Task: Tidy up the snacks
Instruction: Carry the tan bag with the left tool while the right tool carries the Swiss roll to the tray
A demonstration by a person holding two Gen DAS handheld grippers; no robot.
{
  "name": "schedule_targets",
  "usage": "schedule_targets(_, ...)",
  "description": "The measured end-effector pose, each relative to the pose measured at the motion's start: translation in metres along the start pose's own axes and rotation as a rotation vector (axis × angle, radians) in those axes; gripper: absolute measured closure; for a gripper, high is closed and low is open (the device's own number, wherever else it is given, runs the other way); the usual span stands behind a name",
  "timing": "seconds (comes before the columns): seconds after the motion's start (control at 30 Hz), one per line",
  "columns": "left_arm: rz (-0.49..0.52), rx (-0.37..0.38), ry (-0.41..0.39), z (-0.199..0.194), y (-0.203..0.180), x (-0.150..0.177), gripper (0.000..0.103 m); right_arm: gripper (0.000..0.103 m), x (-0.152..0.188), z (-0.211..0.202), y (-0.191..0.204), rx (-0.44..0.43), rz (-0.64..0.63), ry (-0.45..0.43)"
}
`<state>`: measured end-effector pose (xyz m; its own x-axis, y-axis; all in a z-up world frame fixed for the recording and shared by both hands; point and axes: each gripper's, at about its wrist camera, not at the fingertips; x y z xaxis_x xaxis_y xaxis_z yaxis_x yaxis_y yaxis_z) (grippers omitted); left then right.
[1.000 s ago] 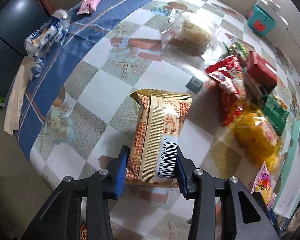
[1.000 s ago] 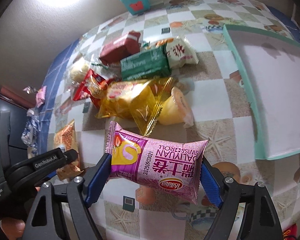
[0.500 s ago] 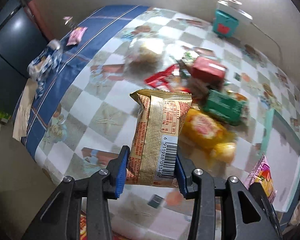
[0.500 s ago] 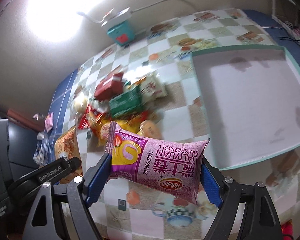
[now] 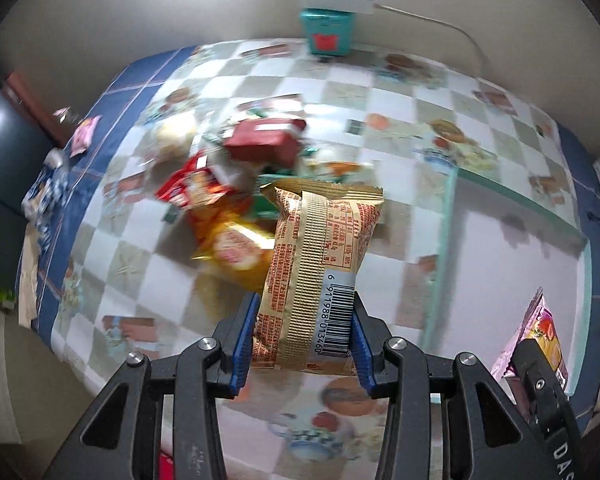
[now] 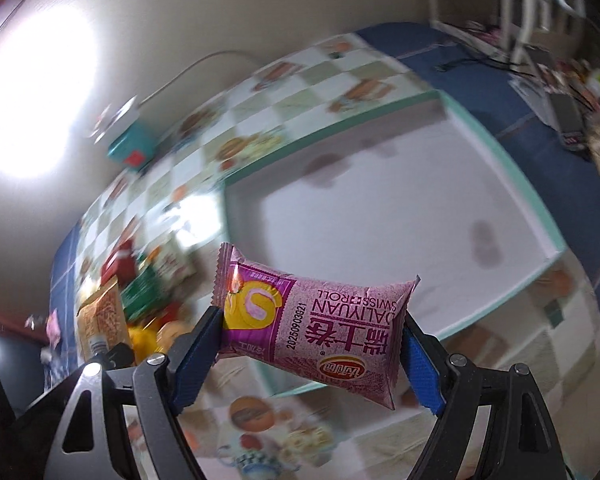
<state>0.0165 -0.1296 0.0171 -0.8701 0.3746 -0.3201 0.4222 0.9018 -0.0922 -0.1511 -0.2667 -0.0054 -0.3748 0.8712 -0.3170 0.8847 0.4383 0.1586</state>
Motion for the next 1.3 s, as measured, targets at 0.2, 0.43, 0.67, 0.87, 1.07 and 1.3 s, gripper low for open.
schedule_targets(0.2,0.076,0.032,0.002,0.015,-0.044,-0.001,0.059,0.018,-0.022,0.008,-0.044,0.101,0.111,-0.019)
schedule_targets(0.43,0.158,0.063,0.02,0.037,-0.088,-0.004,0.059,0.018,-0.05,0.021,-0.081,0.204,0.18,-0.061)
schedule_targets(0.67,0.231,0.082,0.004,0.051,-0.12,-0.025,0.059,0.018,-0.073,0.044,-0.094,0.247,0.185,-0.06)
schedule_targets(0.87,0.295,0.092,0.006,0.061,-0.142,-0.045,0.059,0.018,-0.091,0.057,-0.088,0.256,0.148,-0.082)
schedule_targets(1.07,0.338,0.109,0.009,0.071,-0.159,-0.066,0.059,0.018,-0.106,0.067,-0.08,0.253,0.112,-0.111)
schedule_targets(1.3,0.357,0.132,0.018,0.084,-0.171,-0.072,0.059,0.017,-0.117,0.075,-0.08,0.274,0.106,-0.134)
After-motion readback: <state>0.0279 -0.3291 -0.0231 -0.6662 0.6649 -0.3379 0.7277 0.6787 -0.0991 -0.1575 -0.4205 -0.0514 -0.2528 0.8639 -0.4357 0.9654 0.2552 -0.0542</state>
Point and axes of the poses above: each gripper's, at about its wrist camera, not at the fingertips, and z roughly the way its jaws point, y to its left, x to its underside, and after that the axes turned 10 degrees about x, right-handed
